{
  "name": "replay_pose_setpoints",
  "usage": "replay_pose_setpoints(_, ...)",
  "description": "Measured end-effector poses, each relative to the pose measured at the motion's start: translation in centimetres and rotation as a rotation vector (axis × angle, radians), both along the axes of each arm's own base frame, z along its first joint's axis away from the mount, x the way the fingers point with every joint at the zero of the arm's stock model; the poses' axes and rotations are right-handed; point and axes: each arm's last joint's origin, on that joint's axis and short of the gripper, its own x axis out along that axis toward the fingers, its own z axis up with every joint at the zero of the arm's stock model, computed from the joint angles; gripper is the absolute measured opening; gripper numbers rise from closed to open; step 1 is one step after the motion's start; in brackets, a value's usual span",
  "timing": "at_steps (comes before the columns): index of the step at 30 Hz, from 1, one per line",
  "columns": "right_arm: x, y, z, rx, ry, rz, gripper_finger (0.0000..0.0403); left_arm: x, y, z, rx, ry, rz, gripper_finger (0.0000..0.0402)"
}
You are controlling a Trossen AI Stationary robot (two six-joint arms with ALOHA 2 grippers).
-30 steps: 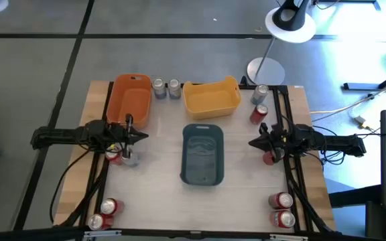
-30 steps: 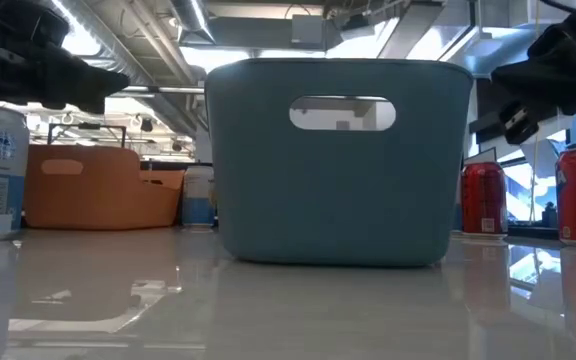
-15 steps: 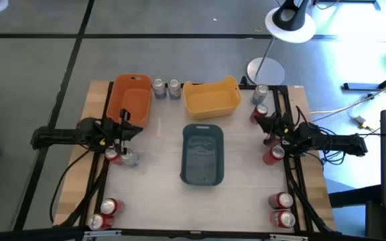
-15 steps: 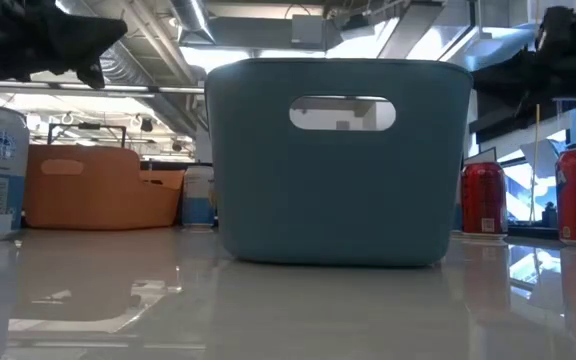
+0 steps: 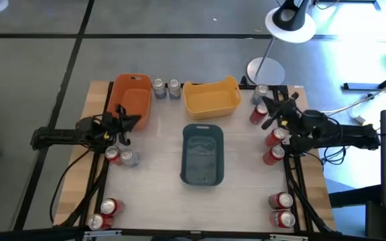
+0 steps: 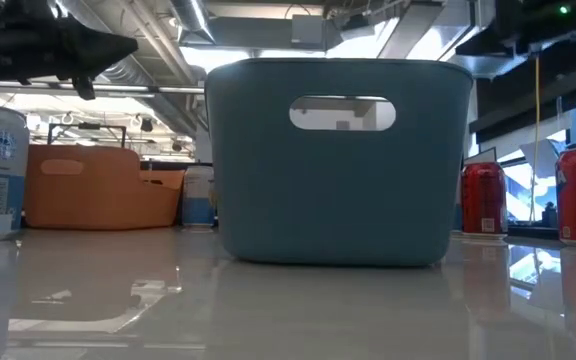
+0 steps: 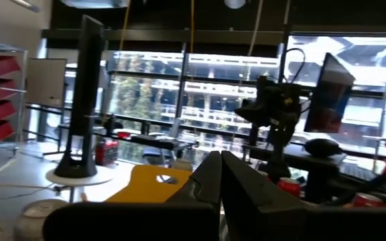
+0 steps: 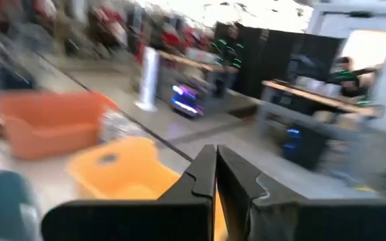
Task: Sort soda cans
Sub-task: Put the top red soda can into the yellow bin
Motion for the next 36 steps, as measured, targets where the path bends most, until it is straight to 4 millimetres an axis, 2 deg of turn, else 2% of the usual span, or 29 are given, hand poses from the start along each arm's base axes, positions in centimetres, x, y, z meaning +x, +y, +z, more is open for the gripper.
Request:
replay_pose_setpoints(5,1.5,-0.9,3.3,-0.027,0.111,-0.133,0.0014,-0.1,0.4,0.0,-0.008,-0.003,0.039,0.0)
replay_pose_setpoints(10,3.2,-3.2,4.7,0.029,0.317,-0.217,0.0014,-0.1,0.7,0.0,-0.01,-0.003,0.072,0.0)
replay_pose_setpoints(17,4.3,-7.1,4.6,0.385,0.528,-0.171,0.0014,-0.1,0.7,0.0,-0.011,-0.004,0.08,0.0)
replay_pose_setpoints(21,4.6,-8.7,3.8,0.589,0.617,-0.187,0.0014,-0.1,0.7,-0.1,-0.045,-0.012,0.067,0.0)
replay_pose_setpoints(25,4.4,-9.6,2.7,0.709,0.686,-0.247,0.0022,-0.1,0.7,-0.2,-0.058,-0.002,0.063,0.0)
replay_pose_setpoints(29,4.3,-9.9,1.8,0.816,0.744,-0.211,0.0071,-0.1,0.7,-0.2,-0.058,-0.003,0.063,0.0)
replay_pose_setpoints(36,4.5,-9.9,1.2,0.89,0.786,-0.171,0.0225,-0.1,0.7,-0.1,-0.057,-0.015,0.063,0.0)
